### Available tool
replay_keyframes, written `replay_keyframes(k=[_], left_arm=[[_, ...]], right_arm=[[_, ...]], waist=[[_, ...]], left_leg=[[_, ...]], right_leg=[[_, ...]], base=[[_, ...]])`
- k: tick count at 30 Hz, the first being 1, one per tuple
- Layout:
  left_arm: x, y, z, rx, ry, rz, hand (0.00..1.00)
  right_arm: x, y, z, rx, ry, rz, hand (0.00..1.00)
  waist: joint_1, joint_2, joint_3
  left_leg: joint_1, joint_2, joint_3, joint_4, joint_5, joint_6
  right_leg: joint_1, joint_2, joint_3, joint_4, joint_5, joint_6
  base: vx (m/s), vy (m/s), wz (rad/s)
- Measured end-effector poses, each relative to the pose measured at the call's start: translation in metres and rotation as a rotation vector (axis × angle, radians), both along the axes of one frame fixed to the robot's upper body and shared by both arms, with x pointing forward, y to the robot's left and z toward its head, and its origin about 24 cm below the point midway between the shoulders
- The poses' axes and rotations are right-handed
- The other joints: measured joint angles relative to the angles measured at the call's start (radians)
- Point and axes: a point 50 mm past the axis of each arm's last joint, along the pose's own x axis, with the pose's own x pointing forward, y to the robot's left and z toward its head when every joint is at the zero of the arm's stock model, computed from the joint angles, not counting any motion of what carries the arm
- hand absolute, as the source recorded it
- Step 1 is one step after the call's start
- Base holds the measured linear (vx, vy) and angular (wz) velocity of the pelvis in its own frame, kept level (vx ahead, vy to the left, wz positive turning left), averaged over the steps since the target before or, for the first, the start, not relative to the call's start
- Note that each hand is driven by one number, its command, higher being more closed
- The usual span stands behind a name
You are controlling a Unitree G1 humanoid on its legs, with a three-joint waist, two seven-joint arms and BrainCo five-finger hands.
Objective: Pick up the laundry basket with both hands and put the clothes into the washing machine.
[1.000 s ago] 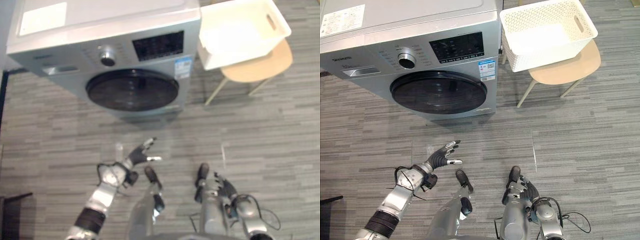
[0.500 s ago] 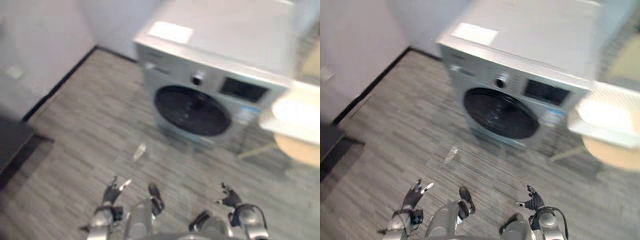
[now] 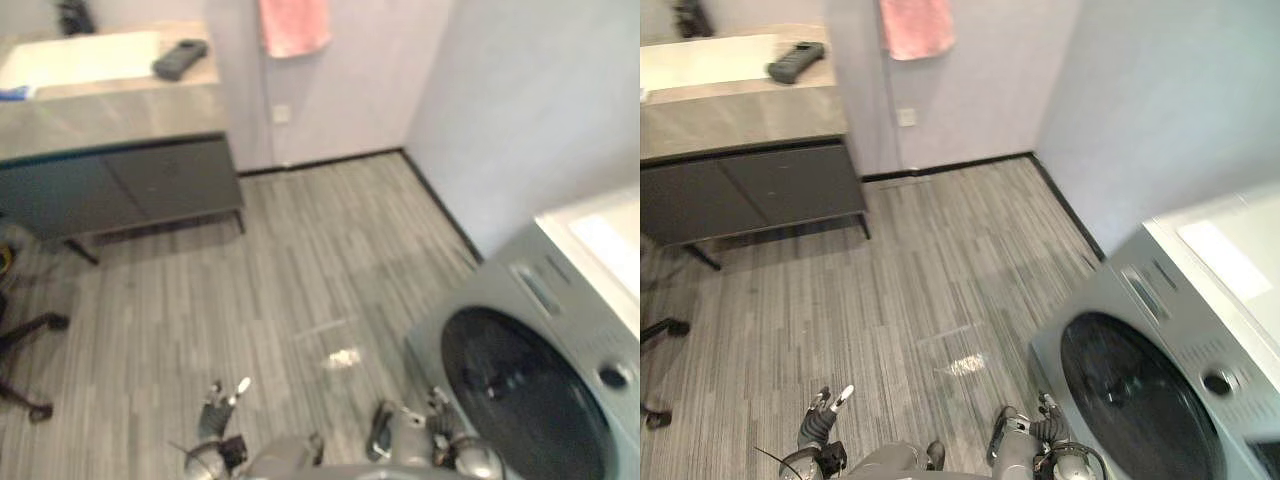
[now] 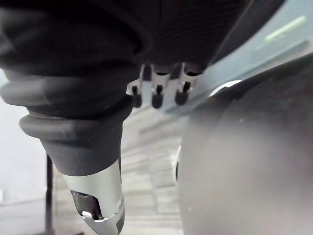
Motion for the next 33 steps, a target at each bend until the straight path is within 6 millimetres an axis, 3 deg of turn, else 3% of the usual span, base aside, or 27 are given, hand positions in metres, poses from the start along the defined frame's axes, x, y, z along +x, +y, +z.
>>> replay_keyframes(k=[1,2,3,4,5,7,8,9,11,12,13,15,17,18,20,22,25,27,28,30,33], left_arm=[[0.0,0.001,0.001,0.006,-0.006,-0.006,0.0],[-0.004,0.003,0.001,0.003,0.002,0.006,0.0],[-0.004,0.003,0.001,0.0,-0.001,0.004,0.0],[-0.001,-0.003,0.002,-0.021,-0.018,0.011,0.0],[0.001,-0.009,0.002,-0.04,-0.025,0.021,0.0],[0.002,-0.013,0.002,-0.054,-0.03,0.024,0.0],[0.011,-0.012,0.005,-0.047,-0.052,0.016,0.0],[0.014,-0.01,0.007,-0.041,-0.062,0.01,0.0],[0.021,-0.002,0.012,-0.009,-0.087,0.001,0.0],[0.018,0.002,0.012,0.023,-0.078,0.016,0.0],[0.018,0.008,0.013,0.081,-0.063,0.023,0.0],[0.017,0.012,0.014,0.119,-0.061,0.025,0.0],[0.014,0.011,0.012,0.118,-0.05,0.012,0.0],[0.012,0.011,0.012,0.119,-0.045,0.01,0.0],[0.008,0.008,0.009,0.112,-0.03,-0.003,0.0],[0.008,0.014,0.009,0.125,-0.022,-0.004,0.0],[0.007,0.016,0.008,0.091,-0.028,0.014,0.0],[0.003,0.016,0.004,0.077,-0.007,0.015,0.0],[0.001,0.013,-0.001,0.06,0.014,0.018,0.0],[-0.005,0.004,-0.007,0.015,0.039,0.013,0.0],[-0.007,-0.001,-0.012,-0.012,0.057,-0.002,0.0]], right_arm=[[-0.001,0.004,0.001,0.005,-0.001,0.014,0.0],[0.001,0.009,0.001,0.014,-0.006,0.034,0.0],[0.003,0.01,0.002,0.013,-0.013,0.039,0.0],[0.008,0.009,0.003,0.01,-0.023,0.04,0.0],[0.012,0.009,0.005,0.008,-0.037,0.041,0.0],[0.021,0.013,0.009,0.015,-0.068,0.032,0.0],[0.029,0.014,0.012,0.024,-0.09,0.009,0.0],[0.031,0.013,0.012,0.024,-0.094,0.003,0.0],[0.035,0.01,0.01,0.022,-0.091,-0.026,0.0],[0.036,0.008,0.008,0.019,-0.076,-0.039,0.0],[0.034,0.016,0.003,0.04,-0.055,-0.059,0.0],[0.035,0.024,0.003,0.064,-0.067,-0.064,0.0],[0.036,0.027,0.004,0.078,-0.078,-0.068,0.0],[0.036,0.027,0.004,0.079,-0.079,-0.067,0.0],[0.036,0.028,0.004,0.085,-0.075,-0.067,0.0],[0.034,0.034,0.002,0.092,-0.059,-0.041,0.0],[0.034,0.035,0.001,0.085,-0.054,-0.019,0.0],[0.027,0.037,-0.004,0.084,-0.019,-0.009,0.0],[0.023,0.032,-0.007,0.067,0.01,0.0,0.0],[0.022,0.026,-0.008,0.03,0.024,0.07,0.0],[0.025,0.024,-0.006,0.002,0.025,0.144,0.0]], waist=[[0.007,-0.005,-0.003],[0.016,-0.005,-0.008],[0.015,0.004,-0.006],[0.005,0.039,-0.003],[0.006,0.046,-0.002],[0.012,0.042,0.004],[0.011,0.008,0.024],[0.012,-0.001,0.028],[0.031,-0.031,0.041],[0.039,-0.015,0.037],[0.058,-0.055,0.04],[0.059,-0.078,0.032],[0.084,-0.076,0.034],[0.085,-0.072,0.035],[0.079,-0.046,0.046],[0.074,-0.053,0.041],[0.051,-0.052,0.03],[0.051,-0.075,0.01],[0.053,-0.069,-0.012],[0.053,-0.037,-0.044],[0.048,-0.028,-0.057]], left_leg=[[0.006,0.008,-0.003,0.068,-0.07,-0.033],[0.005,0.046,0.038,0.169,-0.139,-0.154],[-0.034,0.078,0.093,0.267,-0.129,-0.184],[-0.117,0.167,0.21,0.448,-0.086,-0.255],[-0.176,0.238,0.289,0.565,-0.022,-0.259],[-0.233,0.326,0.384,0.627,-0.033,-0.199],[-0.267,0.36,0.419,0.575,-0.057,-0.167],[-0.282,0.368,0.424,0.529,-0.058,-0.165],[-0.321,0.367,0.428,0.249,-0.03,-0.173],[-0.311,0.367,0.427,0.019,0.156,-0.154],[-0.29,0.344,0.441,0.005,0.242,-0.112],[-0.306,0.323,0.441,0.028,0.211,-0.091],[-0.281,0.318,0.475,0.085,0.145,-0.071],[-0.265,0.32,0.486,0.093,0.129,-0.068],[-0.191,0.327,0.511,0.09,0.059,-0.067],[-0.149,0.329,0.539,0.061,0.051,-0.068],[-0.129,0.332,0.546,0.025,0.061,-0.086],[-0.128,0.306,0.546,0.024,0.069,-0.099],[-0.129,0.307,0.531,0.016,0.078,-0.113],[-0.125,0.316,0.518,-0.043,0.111,-0.138],[-0.093,0.314,0.509,-0.155,0.176,-0.165]], right_leg=[[0.037,0.015,-0.018,-0.01,0.011,-0.019],[0.089,0.033,-0.042,-0.035,0.06,-0.051],[0.111,0.036,-0.075,-0.025,0.06,-0.058],[0.146,0.069,-0.12,-0.027,0.037,-0.059],[0.176,0.086,-0.146,-0.043,0.029,-0.073],[0.227,0.101,-0.169,-0.098,0.026,-0.078],[0.284,0.095,-0.193,-0.169,0.033,-0.066],[0.307,0.093,-0.205,-0.203,0.04,-0.056],[0.367,0.076,-0.24,-0.281,0.055,-0.031],[0.401,0.092,-0.249,-0.318,0.064,-0.005],[0.42,0.081,-0.226,-0.362,0.073,0.006],[0.423,0.063,-0.217,-0.367,0.094,0.015],[0.418,0.019,-0.173,-0.277,0.095,0.021],[0.407,0.003,-0.161,-0.228,0.095,0.022],[0.315,-0.06,-0.108,0.023,0.102,0.054],[0.257,-0.081,-0.111,0.086,0.085,0.045],[0.208,-0.054,-0.164,-0.075,0.066,0.034],[0.208,-0.034,-0.141,-0.224,0.176,0.029],[0.229,-0.018,-0.143,-0.265,0.171,0.055],[0.247,0.025,-0.151,-0.357,0.207,0.042],[0.266,0.063,-0.166,-0.439,0.24,0.015]], base=[[0.44,-0.273,0.75],[0.44,-0.273,0.7],[0.41,-0.235,0.64],[0.41,-0.174,0.61],[0.49,-0.185,0.47],[0.38,-0.087,0.36],[0.34,-0.082,0.52],[0.31,-0.059,0.67],[0.38,0.08,0.45],[0.43,0.185,0.21],[0.37,0.18,0.14],[0.28,0.152,0.21],[0.26,0.196,-0.15],[0.21,0.201,-0.47],[0.16,0.178,-0.44],[0.1,0.058,-0.37],[0.09,-0.049,-0.07],[0.11,-0.148,0.16],[0.12,-0.182,0.1],[0.12,-0.171,-0.02],[0.07,-0.162,-0.01]])
